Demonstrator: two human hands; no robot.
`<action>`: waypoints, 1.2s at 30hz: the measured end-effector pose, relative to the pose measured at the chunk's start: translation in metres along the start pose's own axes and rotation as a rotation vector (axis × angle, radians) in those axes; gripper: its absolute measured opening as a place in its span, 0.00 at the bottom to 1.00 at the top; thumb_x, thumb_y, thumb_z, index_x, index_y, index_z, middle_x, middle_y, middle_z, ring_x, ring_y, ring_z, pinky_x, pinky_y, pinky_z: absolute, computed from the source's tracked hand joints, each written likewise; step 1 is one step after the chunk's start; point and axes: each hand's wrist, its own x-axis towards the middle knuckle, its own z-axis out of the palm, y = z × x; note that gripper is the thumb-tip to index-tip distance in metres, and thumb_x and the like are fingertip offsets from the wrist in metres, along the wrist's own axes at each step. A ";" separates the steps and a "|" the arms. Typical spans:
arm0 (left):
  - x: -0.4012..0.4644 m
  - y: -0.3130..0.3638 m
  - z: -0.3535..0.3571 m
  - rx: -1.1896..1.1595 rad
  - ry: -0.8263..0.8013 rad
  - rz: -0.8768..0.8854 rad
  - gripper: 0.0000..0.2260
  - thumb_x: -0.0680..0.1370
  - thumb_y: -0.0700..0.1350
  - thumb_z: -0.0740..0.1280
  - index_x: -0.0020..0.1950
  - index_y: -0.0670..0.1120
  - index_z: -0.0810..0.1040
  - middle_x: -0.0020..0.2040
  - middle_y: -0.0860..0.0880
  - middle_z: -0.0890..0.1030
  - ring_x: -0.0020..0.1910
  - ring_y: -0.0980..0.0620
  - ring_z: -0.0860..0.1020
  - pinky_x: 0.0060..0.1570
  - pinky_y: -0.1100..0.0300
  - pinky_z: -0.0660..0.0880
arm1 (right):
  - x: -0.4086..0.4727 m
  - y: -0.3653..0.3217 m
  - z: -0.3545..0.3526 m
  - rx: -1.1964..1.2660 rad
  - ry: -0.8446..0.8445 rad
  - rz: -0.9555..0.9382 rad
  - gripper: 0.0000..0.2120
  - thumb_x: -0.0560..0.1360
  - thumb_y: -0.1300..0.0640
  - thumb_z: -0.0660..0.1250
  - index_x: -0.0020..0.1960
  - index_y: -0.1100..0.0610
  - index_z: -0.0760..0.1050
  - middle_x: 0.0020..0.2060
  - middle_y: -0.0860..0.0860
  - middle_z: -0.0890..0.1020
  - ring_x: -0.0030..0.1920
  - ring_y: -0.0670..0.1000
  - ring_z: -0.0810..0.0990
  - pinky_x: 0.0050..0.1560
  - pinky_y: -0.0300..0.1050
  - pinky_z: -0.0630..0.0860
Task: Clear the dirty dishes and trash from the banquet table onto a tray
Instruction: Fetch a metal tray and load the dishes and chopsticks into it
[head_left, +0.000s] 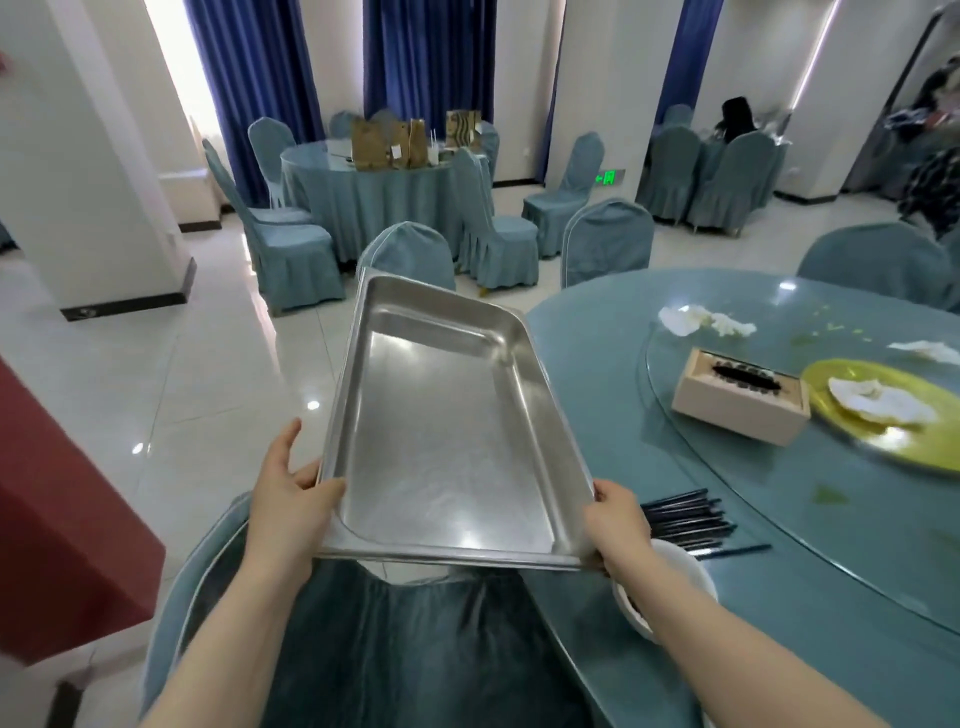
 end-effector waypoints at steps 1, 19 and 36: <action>0.011 0.000 0.016 -0.012 -0.011 -0.006 0.35 0.75 0.31 0.66 0.75 0.58 0.60 0.44 0.57 0.80 0.32 0.57 0.83 0.23 0.66 0.75 | 0.020 -0.001 -0.008 -0.007 0.016 -0.004 0.06 0.69 0.61 0.61 0.42 0.56 0.75 0.31 0.50 0.80 0.32 0.55 0.76 0.31 0.42 0.66; 0.113 -0.032 0.186 0.045 -0.364 -0.187 0.34 0.77 0.32 0.64 0.77 0.56 0.56 0.67 0.46 0.76 0.55 0.38 0.80 0.44 0.44 0.80 | 0.154 0.020 -0.100 0.004 0.150 0.091 0.16 0.59 0.57 0.54 0.39 0.51 0.79 0.27 0.50 0.81 0.31 0.59 0.81 0.31 0.48 0.77; 0.258 -0.065 0.276 -0.083 -0.518 -0.305 0.29 0.78 0.29 0.60 0.75 0.50 0.61 0.60 0.44 0.79 0.50 0.47 0.80 0.53 0.50 0.75 | 0.250 0.008 -0.056 -0.096 0.239 0.276 0.12 0.71 0.58 0.60 0.52 0.49 0.77 0.41 0.47 0.81 0.37 0.51 0.77 0.29 0.38 0.64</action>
